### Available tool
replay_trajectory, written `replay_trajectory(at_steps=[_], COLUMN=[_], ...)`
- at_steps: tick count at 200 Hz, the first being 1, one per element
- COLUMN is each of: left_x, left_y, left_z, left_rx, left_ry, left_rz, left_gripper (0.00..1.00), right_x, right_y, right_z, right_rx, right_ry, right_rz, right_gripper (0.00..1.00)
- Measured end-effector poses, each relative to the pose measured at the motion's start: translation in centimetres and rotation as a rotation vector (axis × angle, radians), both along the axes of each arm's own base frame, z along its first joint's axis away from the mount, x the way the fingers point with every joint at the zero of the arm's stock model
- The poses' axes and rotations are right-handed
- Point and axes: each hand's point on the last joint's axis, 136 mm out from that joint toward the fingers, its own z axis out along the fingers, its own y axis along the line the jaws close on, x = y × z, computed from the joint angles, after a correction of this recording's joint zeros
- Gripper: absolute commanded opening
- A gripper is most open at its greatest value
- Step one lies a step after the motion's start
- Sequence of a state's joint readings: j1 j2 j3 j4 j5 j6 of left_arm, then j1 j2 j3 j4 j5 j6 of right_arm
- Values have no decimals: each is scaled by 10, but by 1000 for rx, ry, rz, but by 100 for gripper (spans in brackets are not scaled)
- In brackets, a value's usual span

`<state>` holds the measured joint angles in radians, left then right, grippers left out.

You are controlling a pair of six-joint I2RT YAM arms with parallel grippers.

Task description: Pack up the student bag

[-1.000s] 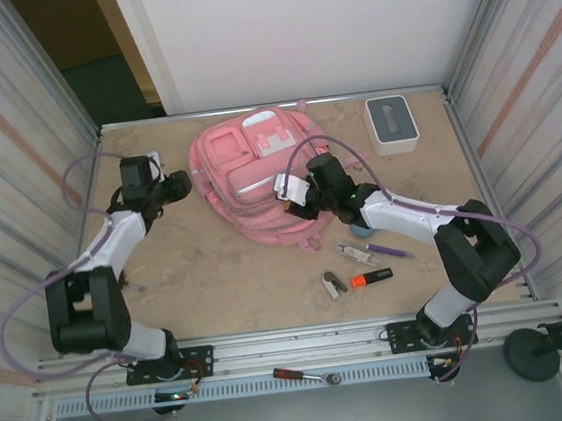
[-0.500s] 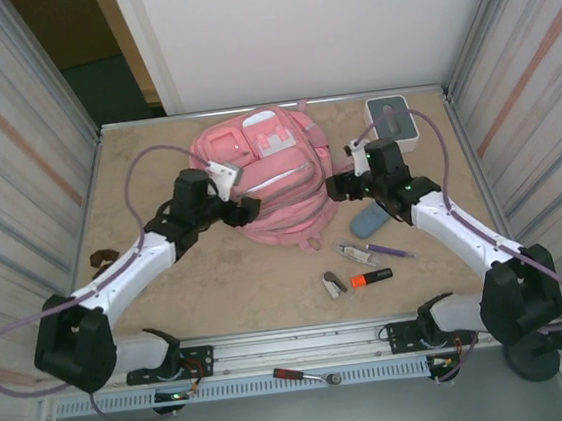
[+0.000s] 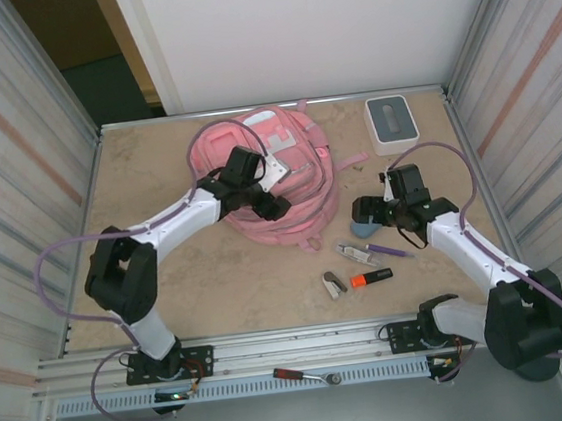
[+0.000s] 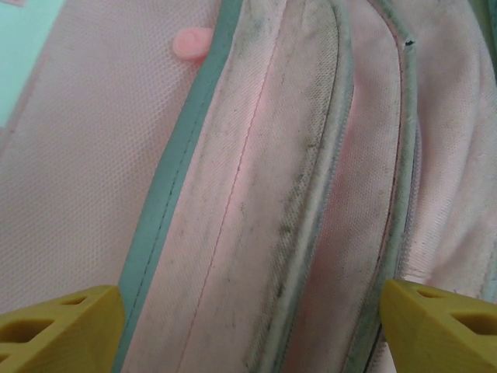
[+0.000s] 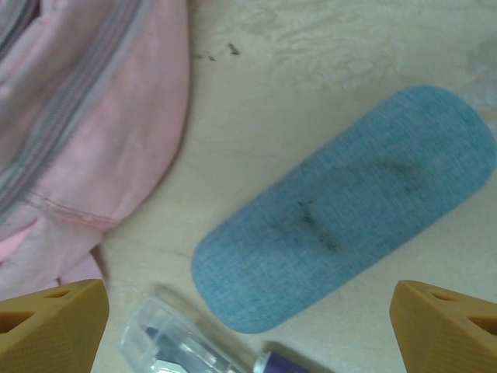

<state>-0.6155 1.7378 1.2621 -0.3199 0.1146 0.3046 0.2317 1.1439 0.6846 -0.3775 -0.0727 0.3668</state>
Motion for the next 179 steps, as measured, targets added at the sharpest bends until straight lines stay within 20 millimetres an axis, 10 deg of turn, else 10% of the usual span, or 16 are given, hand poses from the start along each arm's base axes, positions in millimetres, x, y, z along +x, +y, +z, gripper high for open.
replay_trajectory(at_steps=[104,179], left_x=[12,19], left_y=[-18,-13], left_z=[-22,27], left_rx=[63,-141], left_ry=[55,26], left_rz=[-122,-71], left_gripper=[0,0], right_x=[6,14], right_y=[-42,-23], right_z=[-23,-52], right_rx=[0,75], right_ry=[86,196], right_rz=[-183,-277], right_gripper=[90,100])
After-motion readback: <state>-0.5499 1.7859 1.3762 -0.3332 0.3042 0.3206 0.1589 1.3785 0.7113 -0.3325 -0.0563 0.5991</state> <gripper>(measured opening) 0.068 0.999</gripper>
